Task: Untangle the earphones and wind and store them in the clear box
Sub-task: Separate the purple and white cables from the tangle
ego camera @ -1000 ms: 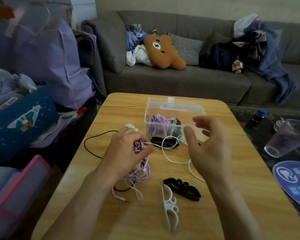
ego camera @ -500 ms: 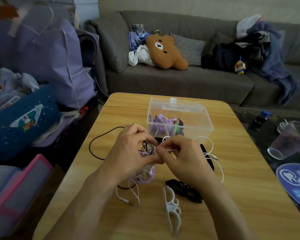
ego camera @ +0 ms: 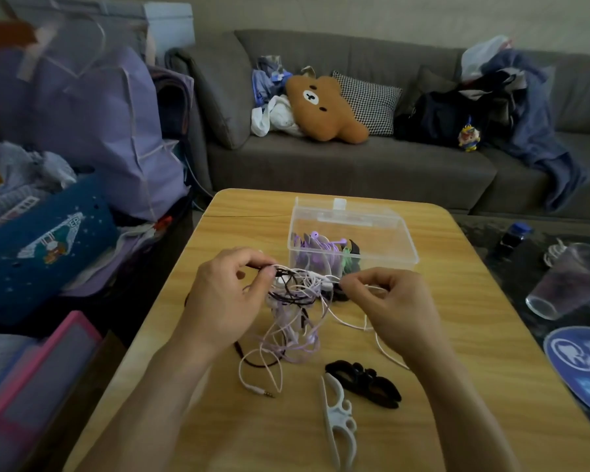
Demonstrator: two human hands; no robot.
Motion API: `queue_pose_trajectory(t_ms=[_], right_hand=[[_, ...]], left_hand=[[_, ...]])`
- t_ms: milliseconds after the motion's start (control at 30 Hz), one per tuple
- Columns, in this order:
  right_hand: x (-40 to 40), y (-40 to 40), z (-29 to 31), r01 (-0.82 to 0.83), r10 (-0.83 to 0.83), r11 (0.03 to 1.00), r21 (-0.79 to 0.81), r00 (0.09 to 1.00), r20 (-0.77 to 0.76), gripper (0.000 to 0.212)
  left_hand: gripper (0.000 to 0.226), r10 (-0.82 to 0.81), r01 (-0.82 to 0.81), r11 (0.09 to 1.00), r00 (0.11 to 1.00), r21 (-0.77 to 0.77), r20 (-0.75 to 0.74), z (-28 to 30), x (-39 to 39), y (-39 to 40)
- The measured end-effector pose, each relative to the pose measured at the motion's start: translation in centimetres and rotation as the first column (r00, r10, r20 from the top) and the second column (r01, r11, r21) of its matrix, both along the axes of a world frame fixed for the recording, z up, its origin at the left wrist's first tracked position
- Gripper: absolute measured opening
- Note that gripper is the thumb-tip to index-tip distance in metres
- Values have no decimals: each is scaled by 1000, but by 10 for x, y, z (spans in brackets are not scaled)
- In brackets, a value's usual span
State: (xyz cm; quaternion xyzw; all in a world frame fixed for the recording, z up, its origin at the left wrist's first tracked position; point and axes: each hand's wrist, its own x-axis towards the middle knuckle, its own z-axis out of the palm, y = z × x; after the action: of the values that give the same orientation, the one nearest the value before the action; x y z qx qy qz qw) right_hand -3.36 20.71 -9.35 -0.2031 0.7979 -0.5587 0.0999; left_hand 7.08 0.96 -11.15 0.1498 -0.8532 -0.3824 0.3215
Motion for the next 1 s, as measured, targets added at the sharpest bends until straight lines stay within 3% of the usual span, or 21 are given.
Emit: queue_pose_trajectory(t_ms=[100,233,400,500,600,767,1000], right_hand=[[1,-4,-2,-36,36,999,-4,999,-6,14],[5,-6,-2,-180,183,980,-82,983,30,16],[12,-7,3,-309,306,945,-108,951,-47,15],[10,-3,9,-225,212,944,-241,974,-79,16],[7,0,13,-144,119,931,-335,988,-96,17],[6,2,18,62,-37,865,-497,998,59,24],[5,3,12,250,-183,786,-565,968,172,24]], left_hand=[[27,-67,65,997,997,41,36,1,0,8],[46,-312,293,937,947,188,78,7,2,30],[42,-245,243,969,968,43,58,-3,-7,49],[28,-204,203,979,979,31,21,-6,-11,43],[33,-186,186,982,981,7,57,-9,-12,38],[32,-209,198,975,971,97,113,-4,-9,35],[32,-310,276,936,941,220,137,2,-7,28]])
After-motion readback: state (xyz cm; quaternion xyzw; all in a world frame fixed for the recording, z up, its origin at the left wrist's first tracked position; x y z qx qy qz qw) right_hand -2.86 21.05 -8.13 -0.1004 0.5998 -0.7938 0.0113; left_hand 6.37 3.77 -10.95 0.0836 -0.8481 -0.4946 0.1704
